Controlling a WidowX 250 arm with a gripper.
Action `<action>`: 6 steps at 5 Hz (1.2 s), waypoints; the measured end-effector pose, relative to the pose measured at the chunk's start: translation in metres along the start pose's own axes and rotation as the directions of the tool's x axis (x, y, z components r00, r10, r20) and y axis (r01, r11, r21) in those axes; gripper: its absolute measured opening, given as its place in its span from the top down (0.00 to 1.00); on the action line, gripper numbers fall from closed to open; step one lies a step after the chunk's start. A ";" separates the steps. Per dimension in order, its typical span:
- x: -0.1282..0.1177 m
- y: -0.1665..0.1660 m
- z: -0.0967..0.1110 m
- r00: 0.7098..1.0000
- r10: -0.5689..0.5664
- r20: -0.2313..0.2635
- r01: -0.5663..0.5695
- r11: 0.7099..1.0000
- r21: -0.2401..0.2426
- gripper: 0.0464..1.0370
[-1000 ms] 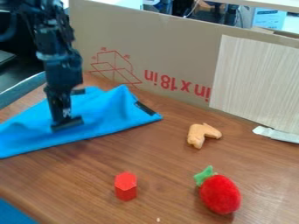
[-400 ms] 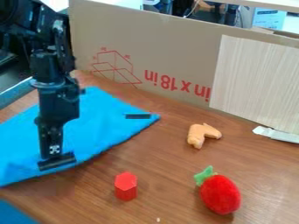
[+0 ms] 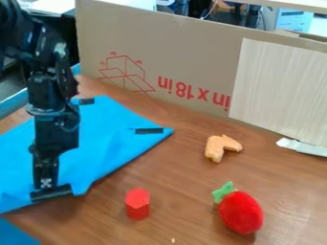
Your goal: Unfold the cloth from top left to bottom right
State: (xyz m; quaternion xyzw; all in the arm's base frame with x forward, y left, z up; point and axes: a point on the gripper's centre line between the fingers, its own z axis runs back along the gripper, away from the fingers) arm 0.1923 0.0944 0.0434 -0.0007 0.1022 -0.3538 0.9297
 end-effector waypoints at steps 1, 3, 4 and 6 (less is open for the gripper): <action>0.004 -0.008 -0.023 0.993 -0.058 -0.099 0.066 0.995 0.076 0.97; 0.002 -0.016 -0.029 0.983 -0.085 -0.165 0.107 0.986 0.129 0.56; -0.004 -0.018 -0.013 0.987 -0.110 -0.113 0.116 0.992 0.048 0.26; -0.014 0.000 0.065 0.995 -0.054 0.088 0.066 0.989 -0.129 0.04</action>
